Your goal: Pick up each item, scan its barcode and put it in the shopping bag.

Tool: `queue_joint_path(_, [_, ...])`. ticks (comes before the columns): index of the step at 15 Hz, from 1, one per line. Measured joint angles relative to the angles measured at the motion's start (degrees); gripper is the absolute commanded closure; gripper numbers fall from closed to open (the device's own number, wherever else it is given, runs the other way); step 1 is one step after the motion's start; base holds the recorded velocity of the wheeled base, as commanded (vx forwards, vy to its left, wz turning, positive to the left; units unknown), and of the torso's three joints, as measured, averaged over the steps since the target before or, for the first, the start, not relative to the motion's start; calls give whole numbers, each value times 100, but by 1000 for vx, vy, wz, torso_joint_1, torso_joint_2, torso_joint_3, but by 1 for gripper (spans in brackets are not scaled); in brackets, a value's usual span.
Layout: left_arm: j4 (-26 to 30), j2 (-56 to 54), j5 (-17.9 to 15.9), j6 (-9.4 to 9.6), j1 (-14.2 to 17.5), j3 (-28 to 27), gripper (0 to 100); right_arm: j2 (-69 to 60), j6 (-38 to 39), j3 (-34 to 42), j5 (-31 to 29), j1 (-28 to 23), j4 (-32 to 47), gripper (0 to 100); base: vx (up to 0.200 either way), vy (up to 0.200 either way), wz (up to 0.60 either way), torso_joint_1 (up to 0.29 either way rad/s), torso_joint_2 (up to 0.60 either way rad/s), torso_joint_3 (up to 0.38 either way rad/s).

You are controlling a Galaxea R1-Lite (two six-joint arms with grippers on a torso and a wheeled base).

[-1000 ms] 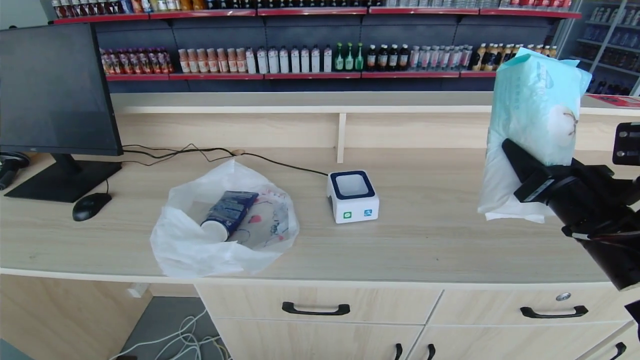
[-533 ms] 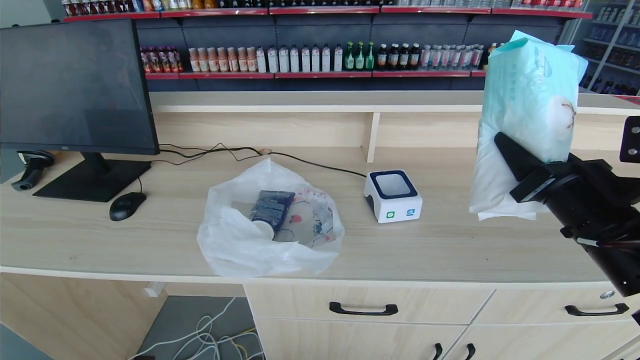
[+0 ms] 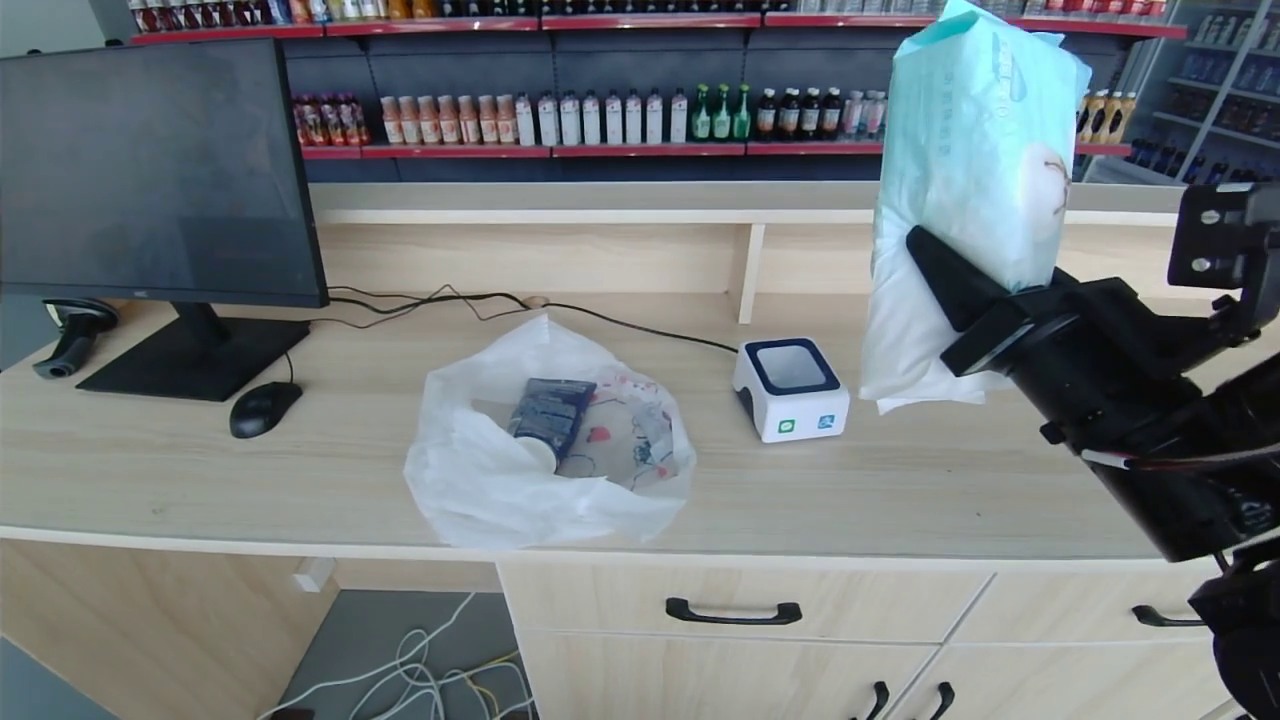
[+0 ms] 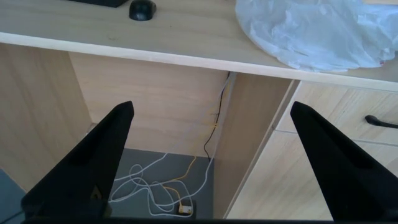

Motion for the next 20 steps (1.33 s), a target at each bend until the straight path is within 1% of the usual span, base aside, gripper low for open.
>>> queue_joint_path(2, [-2, 0, 0, -4, 0, 0, 0, 341, 13, -151, -38, 78, -2, 100, 0, 0, 0, 0, 0, 0])
queue_joint_path(5, [-2, 0, 0, 0, 5, 0, 0, 735, 40, -91, -117, 2, 4, 100, 0, 0, 0, 0, 0, 0])
queue_joint_path(10, [-2, 0, 0, -4, 0, 0, 0, 1246, 247, -466, -117, -33, 1, 100, 0, 0, 0, 0, 0, 0])
queue_joint_path(12, [-2, 0, 0, -4, 0, 0, 0, 1449, 322, -794, -110, -46, -7, 100, 0, 0, 0, 0, 0, 0])
queue_joint_path(17, [-2, 0, 1, -4, 0, 0, 0, 2180, 333, -1766, -110, -286, 68, 100, 0, 0, 0, 0, 0, 0])
queue_joint_path(20, [-2, 0, 0, 0, 0, 0, 0, 2527, 335, -2078, -93, -366, 88, 100, 0, 0, 0, 0, 0, 0])
